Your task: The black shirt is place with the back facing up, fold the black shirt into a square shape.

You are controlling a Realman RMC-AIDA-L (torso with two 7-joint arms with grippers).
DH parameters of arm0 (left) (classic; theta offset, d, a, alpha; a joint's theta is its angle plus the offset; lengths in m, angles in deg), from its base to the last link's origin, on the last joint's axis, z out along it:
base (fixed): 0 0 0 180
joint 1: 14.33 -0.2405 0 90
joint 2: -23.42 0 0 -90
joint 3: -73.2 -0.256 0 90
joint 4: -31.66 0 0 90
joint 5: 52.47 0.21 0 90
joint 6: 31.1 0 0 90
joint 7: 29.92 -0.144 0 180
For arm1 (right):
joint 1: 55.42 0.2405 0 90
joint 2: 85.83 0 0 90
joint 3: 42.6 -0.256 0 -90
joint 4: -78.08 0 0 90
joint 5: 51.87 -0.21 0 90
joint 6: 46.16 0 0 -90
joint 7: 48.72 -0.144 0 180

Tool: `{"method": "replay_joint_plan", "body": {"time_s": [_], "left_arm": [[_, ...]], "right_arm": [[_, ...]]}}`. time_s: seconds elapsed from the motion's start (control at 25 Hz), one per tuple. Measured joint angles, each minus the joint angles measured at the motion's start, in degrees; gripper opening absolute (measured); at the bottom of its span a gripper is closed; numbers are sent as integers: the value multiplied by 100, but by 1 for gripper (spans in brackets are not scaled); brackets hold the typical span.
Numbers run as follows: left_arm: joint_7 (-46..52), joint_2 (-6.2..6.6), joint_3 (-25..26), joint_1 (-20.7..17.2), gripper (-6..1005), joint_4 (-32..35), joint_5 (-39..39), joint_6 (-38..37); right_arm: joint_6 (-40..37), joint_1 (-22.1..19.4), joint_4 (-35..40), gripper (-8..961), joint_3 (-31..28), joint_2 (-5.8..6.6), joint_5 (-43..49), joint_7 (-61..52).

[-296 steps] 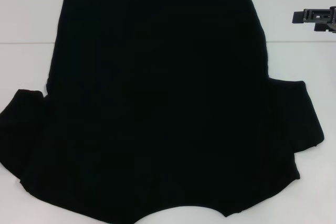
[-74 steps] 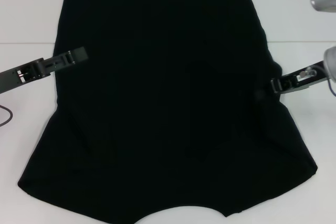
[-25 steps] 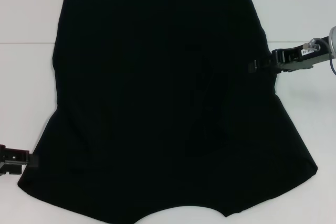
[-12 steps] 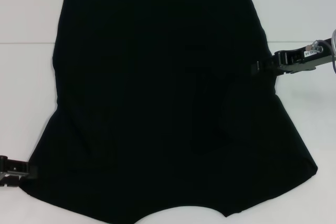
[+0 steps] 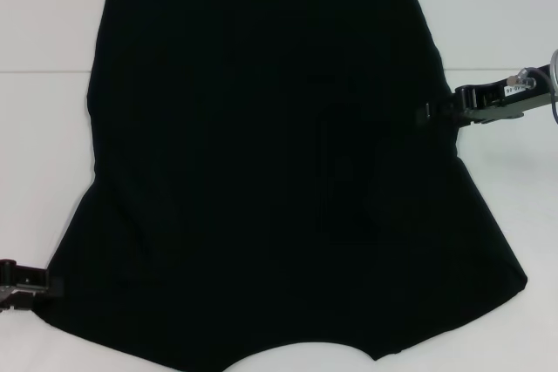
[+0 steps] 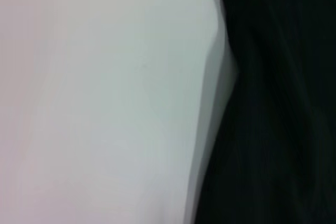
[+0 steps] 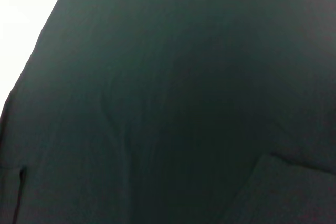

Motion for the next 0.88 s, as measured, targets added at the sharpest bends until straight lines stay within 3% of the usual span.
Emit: {"method": "replay_joint_plan", "body": {"time_s": [0.88], "left_arm": [[-66,-147,-111,203,594,-209,-12,5]], "right_arm": [[-14,-29,-1,760,0,0,0,17]]}}
